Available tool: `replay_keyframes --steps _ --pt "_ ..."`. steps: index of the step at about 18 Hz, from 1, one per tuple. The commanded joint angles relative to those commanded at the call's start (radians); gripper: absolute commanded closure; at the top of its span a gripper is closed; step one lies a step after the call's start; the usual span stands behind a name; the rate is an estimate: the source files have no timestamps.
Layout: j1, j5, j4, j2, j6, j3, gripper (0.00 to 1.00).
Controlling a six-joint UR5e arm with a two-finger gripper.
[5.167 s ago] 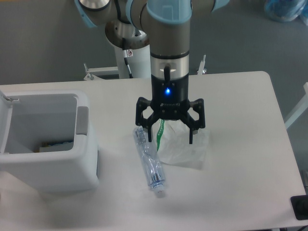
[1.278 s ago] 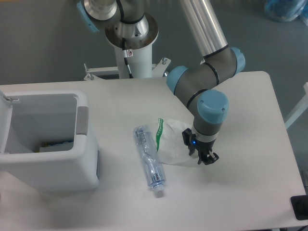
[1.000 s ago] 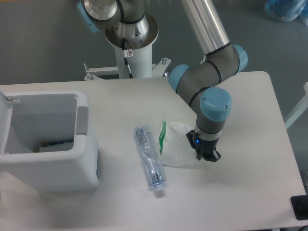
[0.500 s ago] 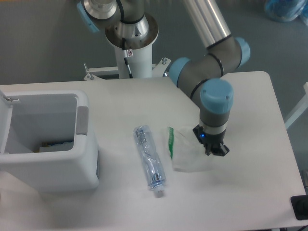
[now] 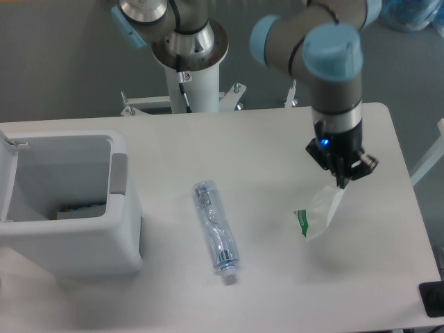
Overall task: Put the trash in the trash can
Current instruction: 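Close the gripper on the clear plastic bag and lift it, then carry the held bag over the white trash bin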
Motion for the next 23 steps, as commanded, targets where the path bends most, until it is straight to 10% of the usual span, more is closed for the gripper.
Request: replay_keyframes --steps 9,23 --pt "-0.005 -0.405 0.002 0.107 -0.298 0.028 1.0" --pt "-0.207 -0.539 0.0 0.313 -0.455 -0.07 1.0"
